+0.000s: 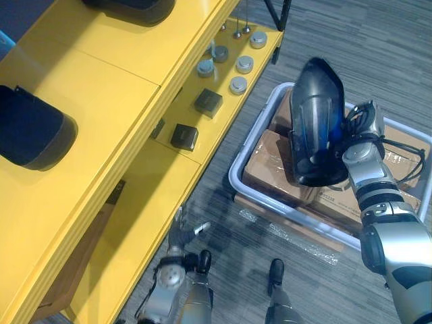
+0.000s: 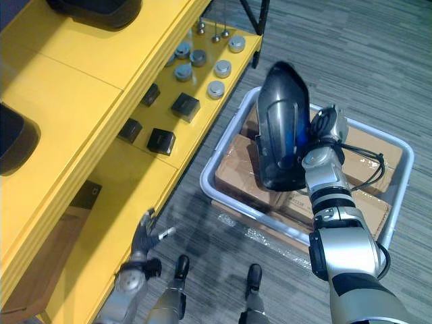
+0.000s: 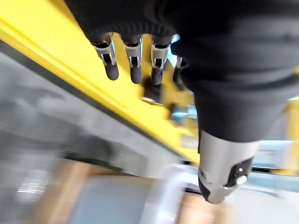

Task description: Walk over and take plastic housings, then place them on the shelf

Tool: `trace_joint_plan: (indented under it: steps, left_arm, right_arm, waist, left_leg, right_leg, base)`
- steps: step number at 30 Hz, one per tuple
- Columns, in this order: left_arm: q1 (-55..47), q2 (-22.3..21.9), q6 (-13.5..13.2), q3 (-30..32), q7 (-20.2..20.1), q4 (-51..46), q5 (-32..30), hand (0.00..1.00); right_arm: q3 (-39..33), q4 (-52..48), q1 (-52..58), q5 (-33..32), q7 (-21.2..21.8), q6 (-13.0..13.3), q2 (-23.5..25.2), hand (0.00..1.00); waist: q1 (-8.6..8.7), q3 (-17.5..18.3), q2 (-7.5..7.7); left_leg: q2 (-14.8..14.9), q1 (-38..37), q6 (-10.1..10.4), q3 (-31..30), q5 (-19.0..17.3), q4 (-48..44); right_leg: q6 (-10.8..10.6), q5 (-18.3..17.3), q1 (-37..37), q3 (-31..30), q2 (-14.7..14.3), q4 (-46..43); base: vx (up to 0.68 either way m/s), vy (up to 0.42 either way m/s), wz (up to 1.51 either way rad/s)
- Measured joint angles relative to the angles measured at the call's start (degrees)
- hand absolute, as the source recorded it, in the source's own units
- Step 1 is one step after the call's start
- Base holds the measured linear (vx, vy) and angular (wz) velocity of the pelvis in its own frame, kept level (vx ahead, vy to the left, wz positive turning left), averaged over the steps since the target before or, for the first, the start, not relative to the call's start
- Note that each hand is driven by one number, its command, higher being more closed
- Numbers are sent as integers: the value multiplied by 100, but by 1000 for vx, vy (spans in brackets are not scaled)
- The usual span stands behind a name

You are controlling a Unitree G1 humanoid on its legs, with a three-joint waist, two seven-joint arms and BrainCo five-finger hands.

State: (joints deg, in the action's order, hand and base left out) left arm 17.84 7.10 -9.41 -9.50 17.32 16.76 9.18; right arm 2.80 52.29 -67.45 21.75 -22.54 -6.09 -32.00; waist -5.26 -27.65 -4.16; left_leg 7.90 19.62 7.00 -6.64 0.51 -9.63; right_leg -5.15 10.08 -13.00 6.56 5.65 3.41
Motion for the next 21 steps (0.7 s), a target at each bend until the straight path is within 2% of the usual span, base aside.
trace_joint_plan:
  steps: [3, 4, 7, 9, 14, 18, 21]
  left_arm:
    - [723, 123, -13, -154, -41, 26, 546, 0]
    - [1106, 153, -52, -319, -67, 91, 921, 0]
    - [1767, 157, -112, -622, -161, 514, 1498, 0]
    - [2300, 112, -112, -836, -212, 1105, 2193, 0]
    - [3019, -231, -113, -1004, -255, 2070, 3130, 0]
    - [3287, -377, -102, -991, -218, 2552, 3460, 0]
    - [3330, -427, -99, -965, -135, 2558, 3469, 0]
  right_arm:
    - [229, -260, 74, 270, 3, 6, 74, 100]
    - [298, -452, 108, 356, 1, 6, 116, 100]
    - [302, -850, 213, 365, -43, 5, 253, 100]
    - [464, -1213, 231, 419, -164, 15, 558, 100]
    - [494, -1836, 273, 458, -407, 17, 1138, 100]
    - [513, -2047, 316, 457, -613, 28, 1719, 100]
    - [516, -2266, 510, 457, -722, 27, 1874, 100]
  waist:
    - [113, 48, 45]
    - [166, 62, 68]
    - [250, 106, 112]
    - [413, 169, 205]
    - [520, 242, 324]
    - [594, 250, 339]
    - [598, 259, 356]
  left_leg:
    - [25, -100, 23, 12, 124, 211]
    - [29, -144, 39, 21, 177, 300]
    - [32, -207, 36, 25, 247, 423]
    - [33, -266, 48, 39, 306, 534]
    - [41, -290, 61, 83, 326, 544]
    - [63, -348, 75, 174, 343, 573]
    - [104, -350, 95, 185, 355, 601]
  right_leg:
    - [1, 2, 6, 4, -16, 5]
    - [2, 4, 6, -1, -16, 5]
    - [4, 6, 15, 4, -15, 7]
    - [5, 7, 18, -3, -9, 8]
    - [24, 23, 2, -91, -13, 8]
    - [52, 48, -8, -144, -29, 6]
    - [66, 59, -27, -149, -67, 6]
  base:
    - [7, -11, -1]
    - [0, 0, 0]
    - [10, -3, 0]
    - [0, 0, 0]
    - [1, 12, -4]
    - [-7, 12, -10]
    - [4, 1, -6]
